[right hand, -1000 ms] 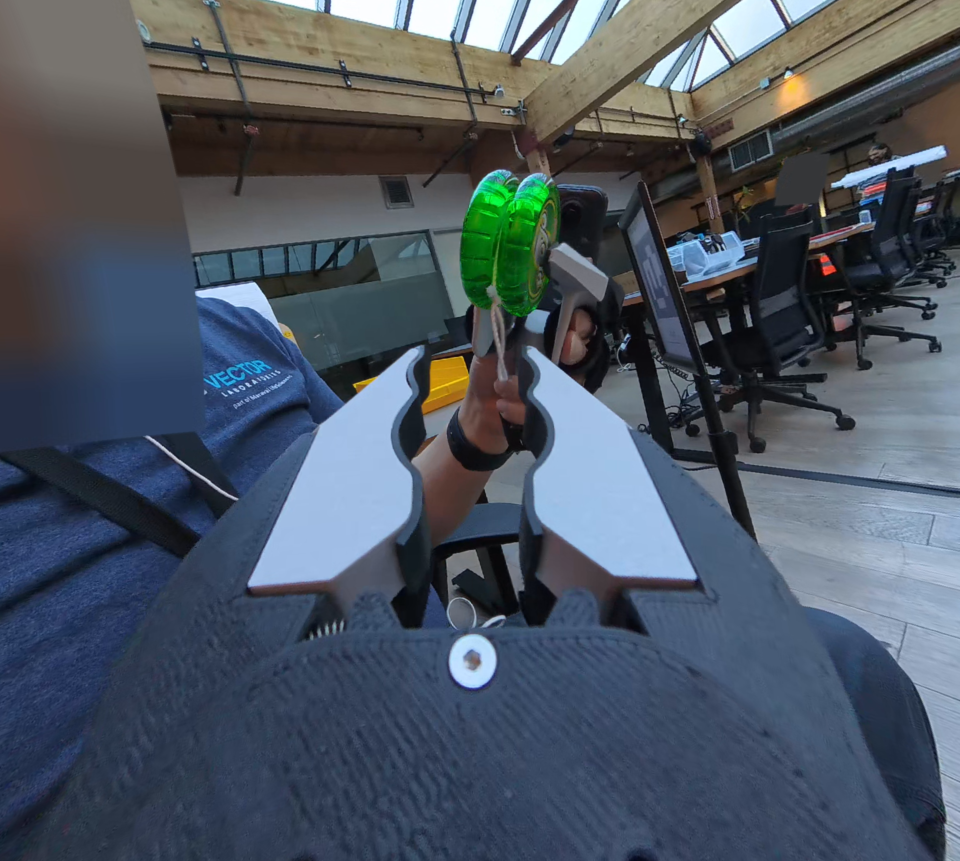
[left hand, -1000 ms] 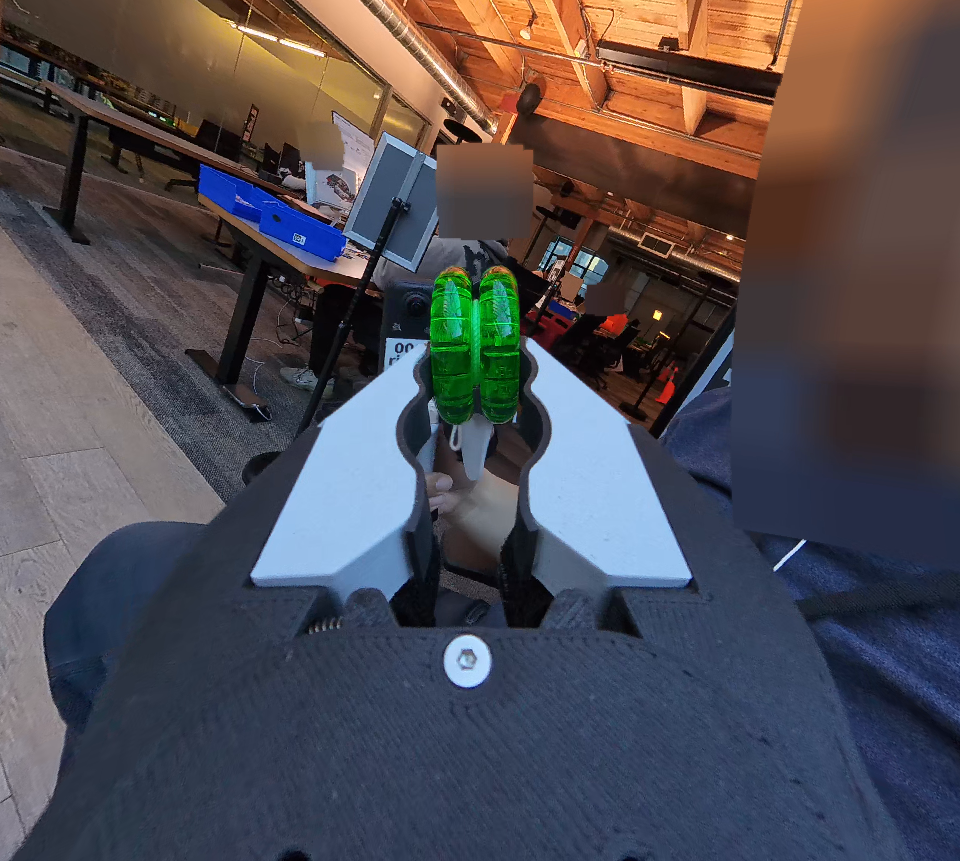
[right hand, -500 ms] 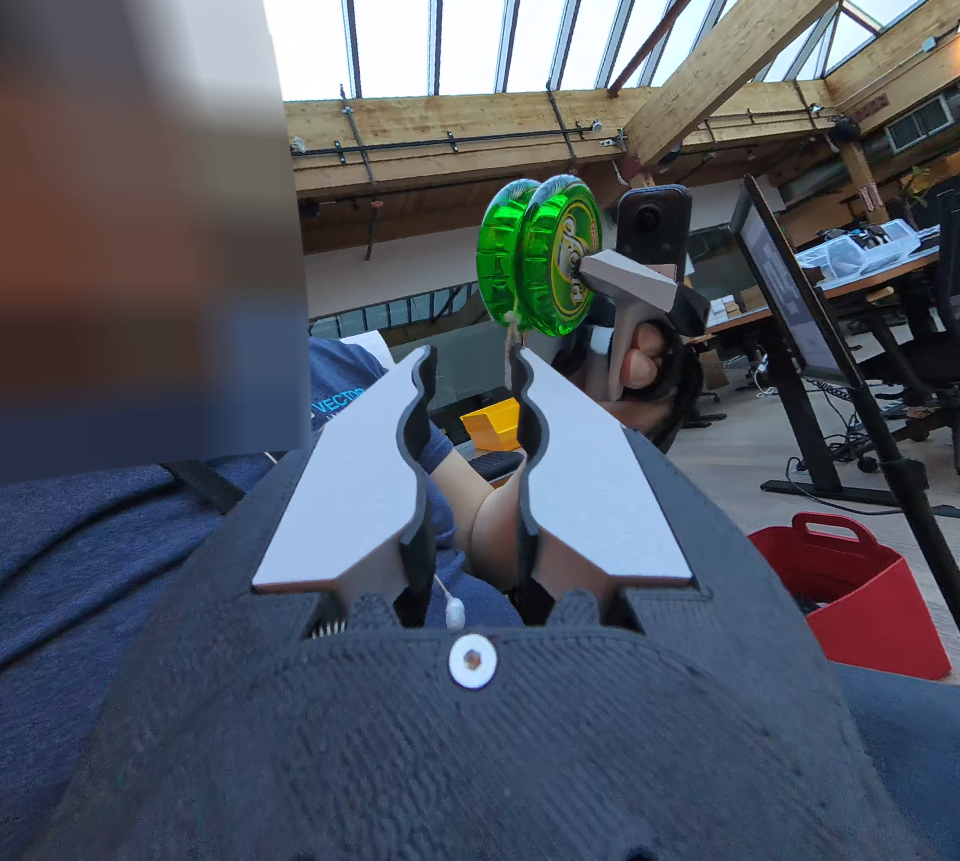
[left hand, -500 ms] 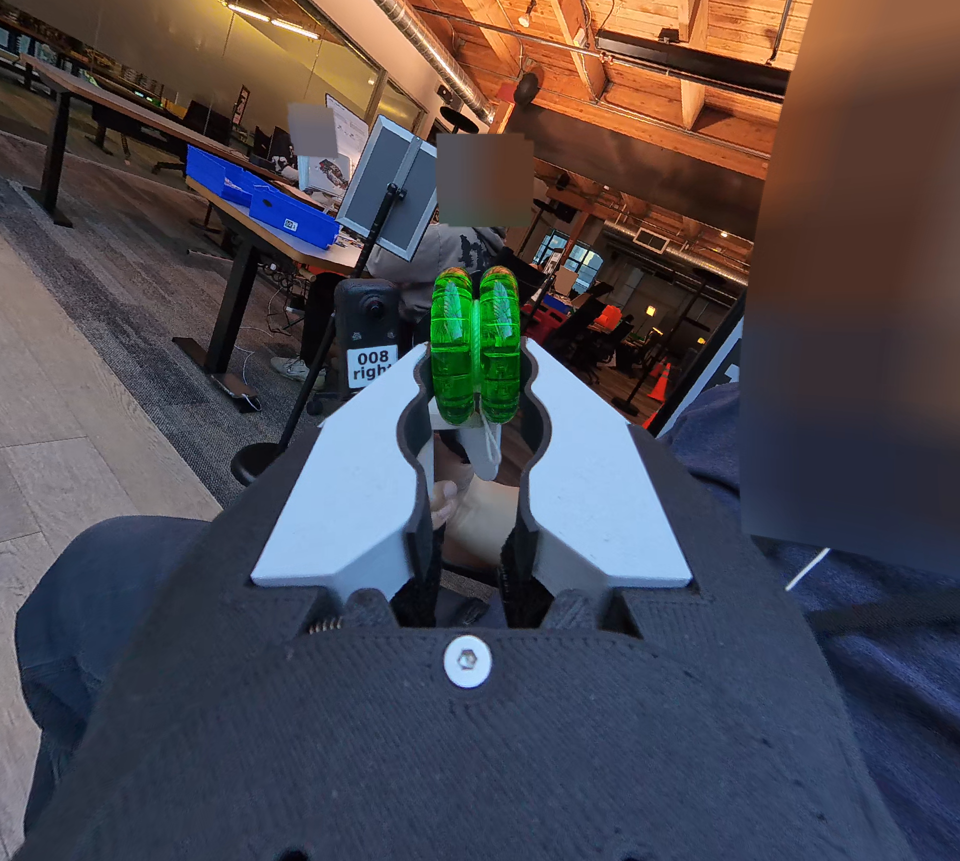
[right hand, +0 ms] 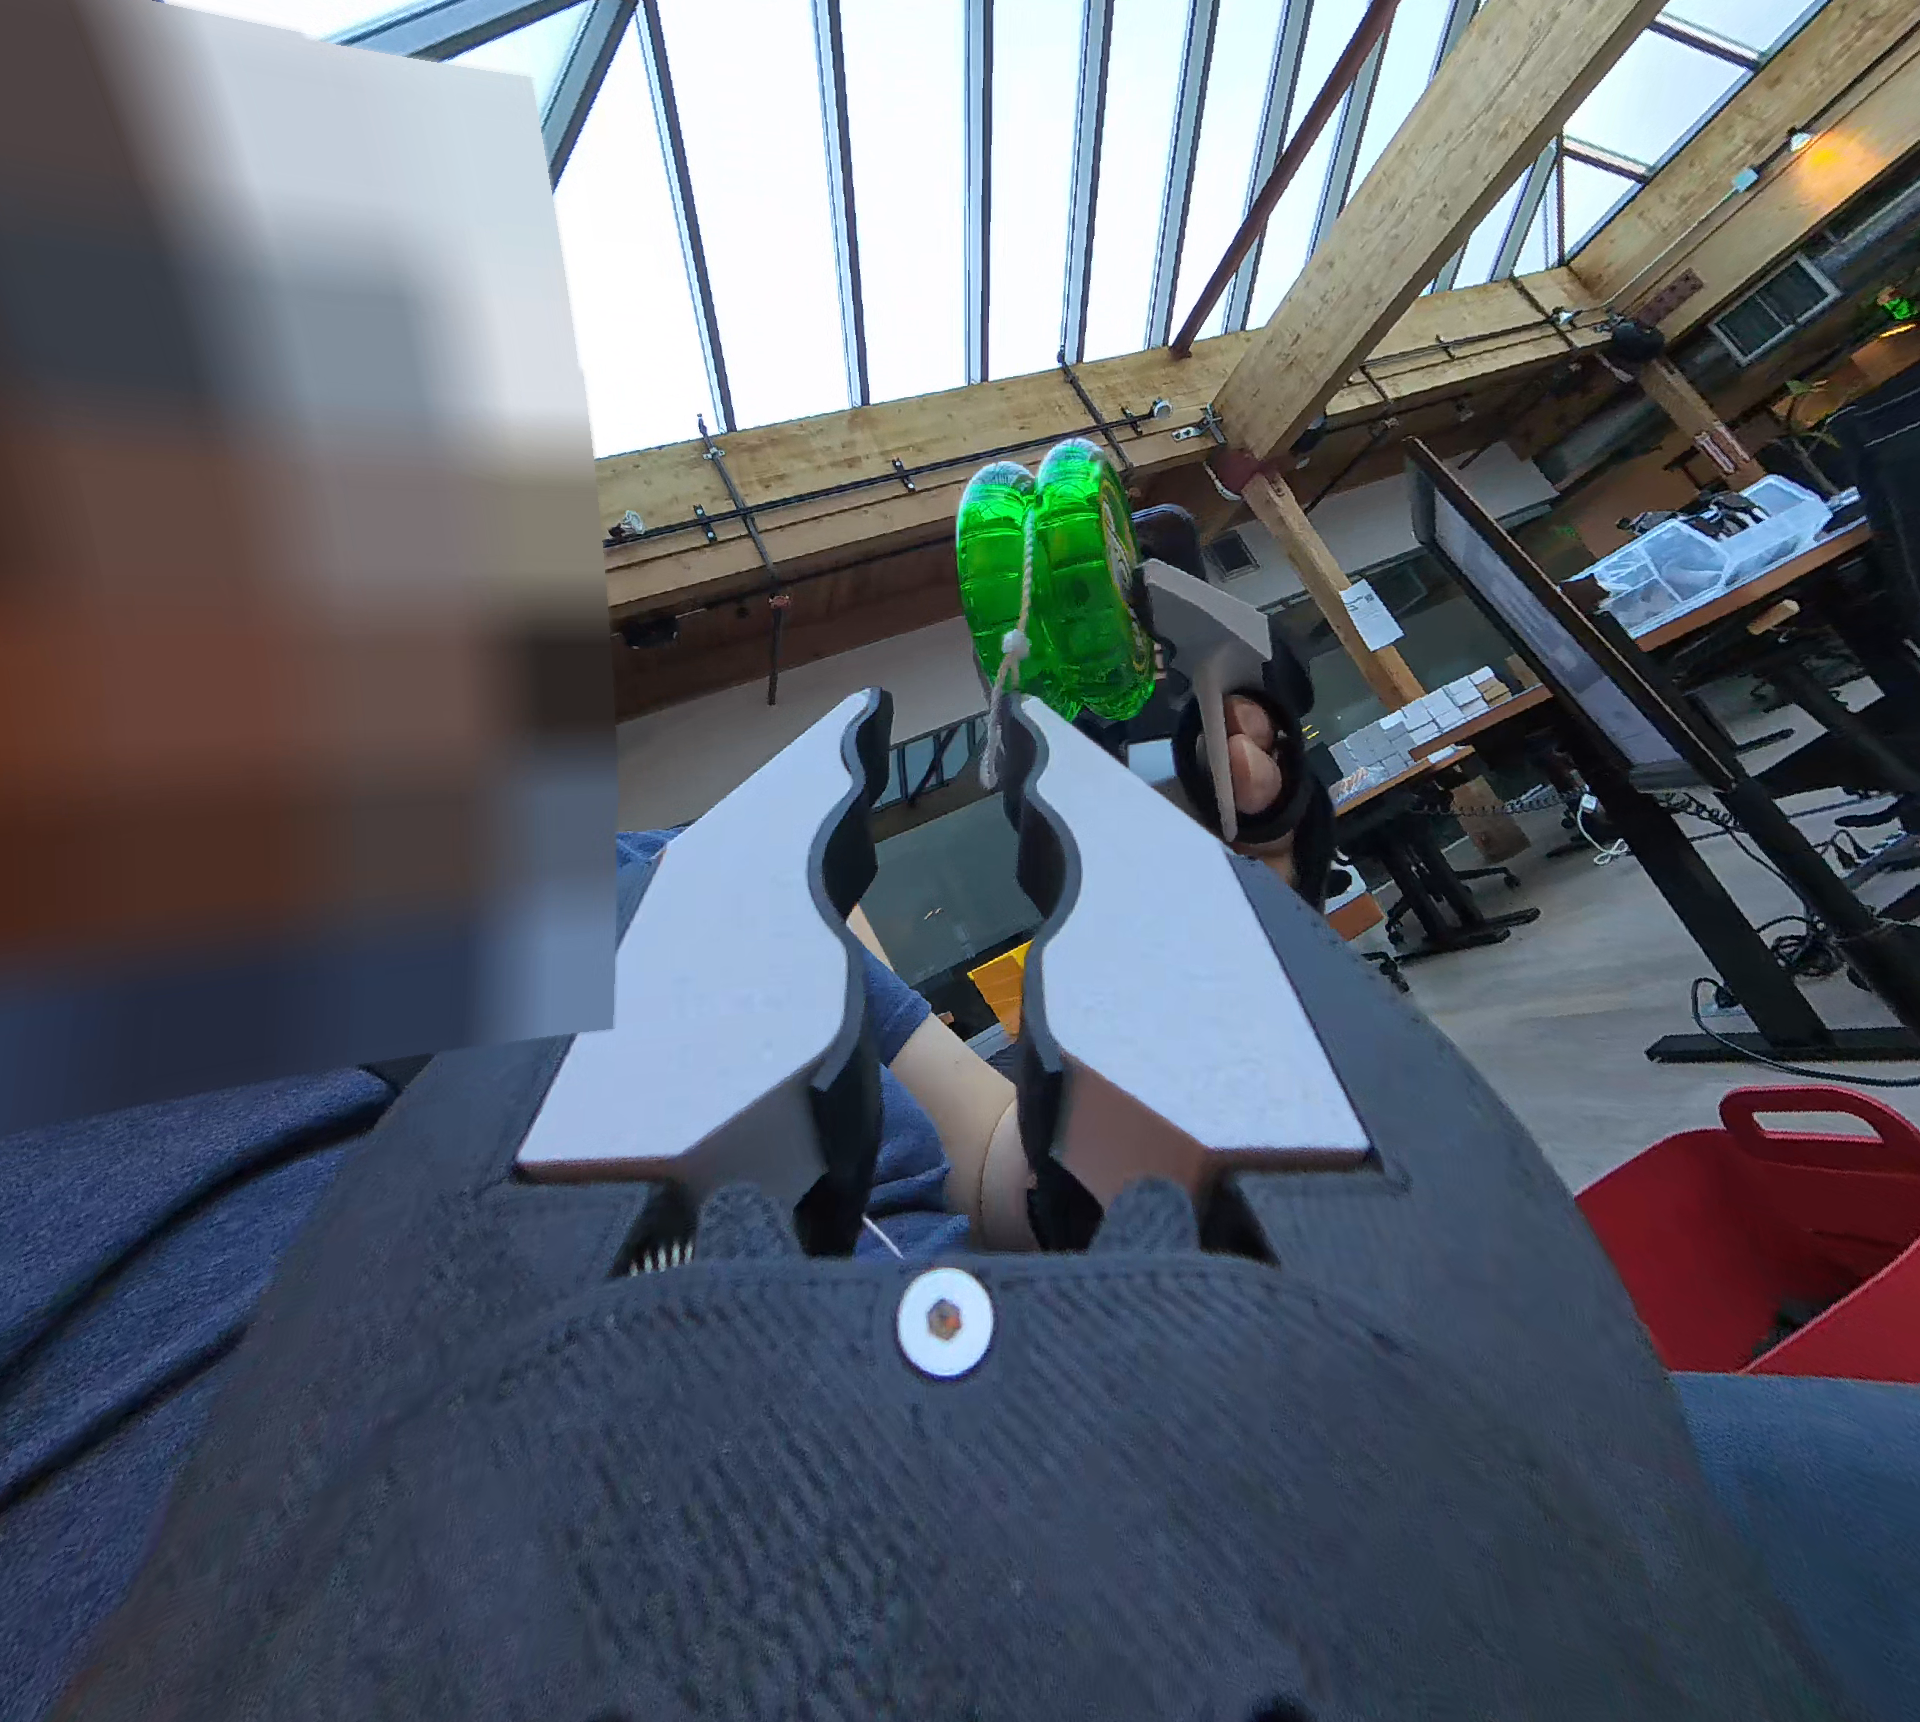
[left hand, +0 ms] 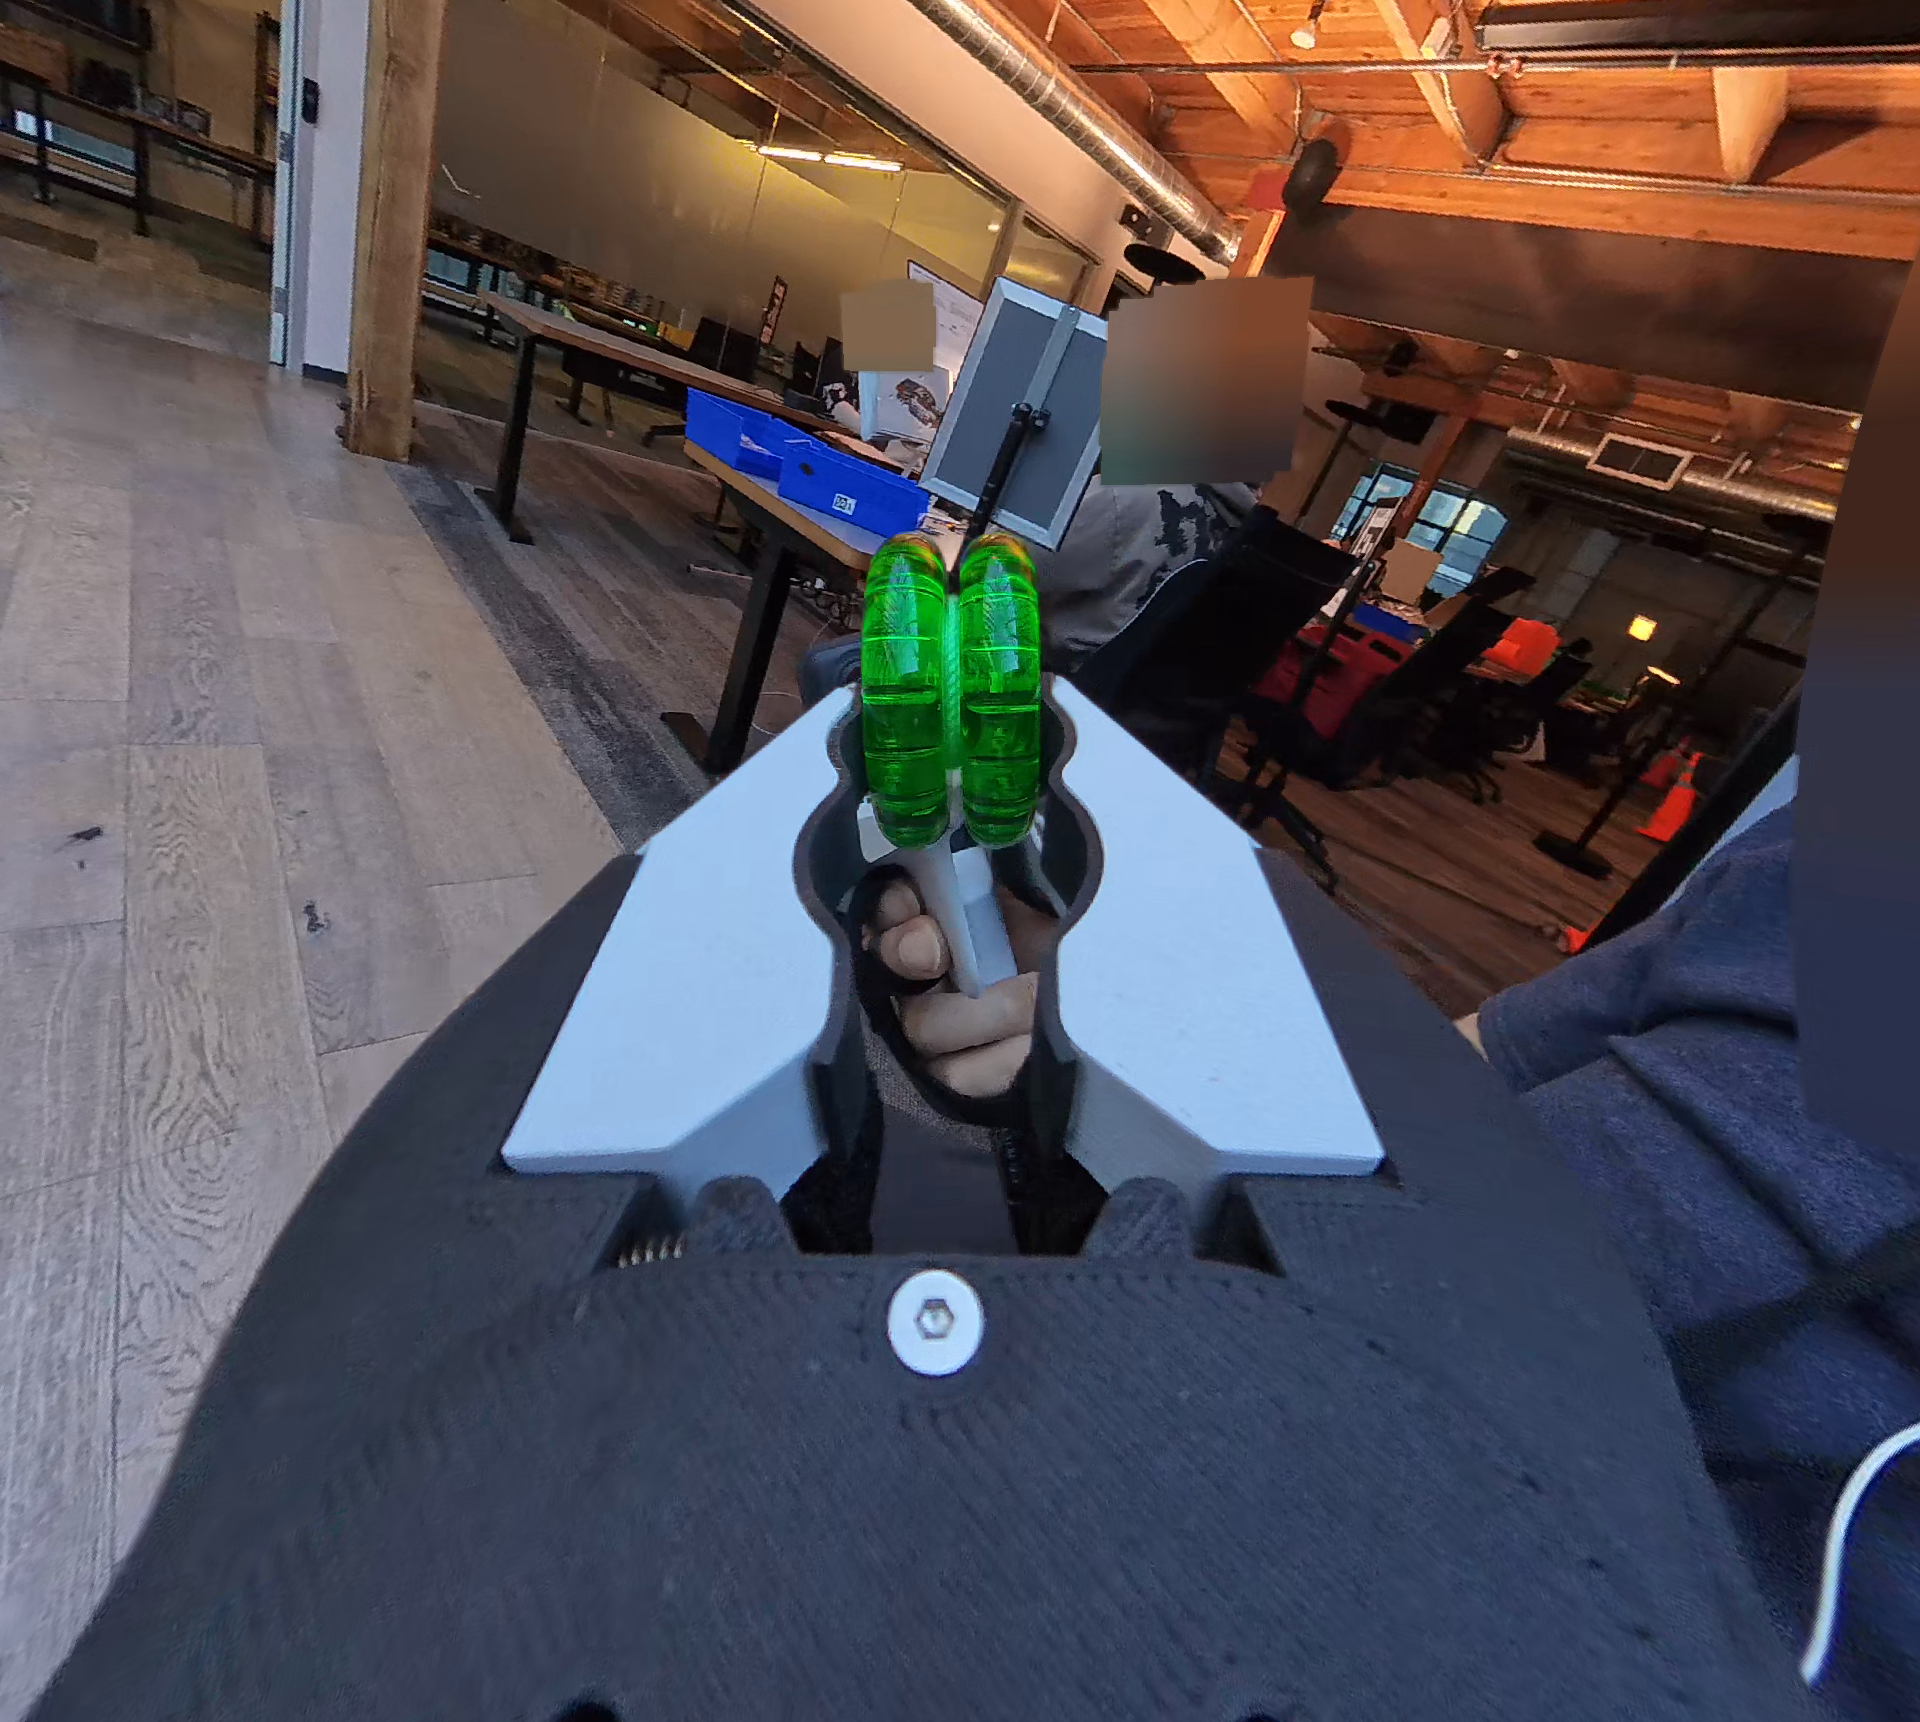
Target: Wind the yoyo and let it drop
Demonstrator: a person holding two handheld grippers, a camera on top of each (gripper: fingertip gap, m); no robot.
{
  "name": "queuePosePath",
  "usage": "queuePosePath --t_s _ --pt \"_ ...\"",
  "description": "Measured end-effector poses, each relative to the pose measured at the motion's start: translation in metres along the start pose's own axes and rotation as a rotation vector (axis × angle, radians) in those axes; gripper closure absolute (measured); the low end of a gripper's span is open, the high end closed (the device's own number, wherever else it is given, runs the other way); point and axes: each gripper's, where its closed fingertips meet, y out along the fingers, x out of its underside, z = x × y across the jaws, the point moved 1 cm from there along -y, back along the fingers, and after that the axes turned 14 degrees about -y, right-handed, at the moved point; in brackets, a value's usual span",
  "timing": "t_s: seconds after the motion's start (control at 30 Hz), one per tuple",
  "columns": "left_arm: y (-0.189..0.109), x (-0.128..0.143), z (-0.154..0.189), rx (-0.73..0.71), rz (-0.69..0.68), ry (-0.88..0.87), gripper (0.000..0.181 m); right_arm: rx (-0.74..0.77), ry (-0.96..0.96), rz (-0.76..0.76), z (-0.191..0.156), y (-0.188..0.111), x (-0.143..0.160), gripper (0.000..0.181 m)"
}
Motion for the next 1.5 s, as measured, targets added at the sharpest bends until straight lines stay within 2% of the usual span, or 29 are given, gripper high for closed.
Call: queuePosePath --t_s 0.03,0.17,0.33,0.5,1.03,1.5 --pt "0.000 0.000 -0.001 -0.013 0.002 0.014 0.153 0.003 0.003 0.005 0.000 0.000 -0.001 0.162" --pt "0.000 0.001 -0.003 -0.052 0.007 0.041 0.153 0.030 0.002 0.034 0.004 -0.003 -0.004 0.164" --pt "0.000 0.002 -0.009 -0.105 0.014 0.047 0.153 0.106 -0.079 0.002 0.009 -0.005 -0.004 0.166" --pt "0.001 0.006 -0.015 -0.156 -0.004 0.073 0.152 0.120 -0.121 0.000 0.008 -0.005 -0.007 0.170" --pt "0.002 0.005 -0.011 -0.132 0.013 0.021 0.152 0.200 -0.243 -0.049 0.012 -0.008 -0.009 0.169" --pt "0.003 0.006 -0.013 -0.117 0.023 -0.029 0.152 0.165 -0.243 -0.032 0.006 -0.006 -0.011 0.170"
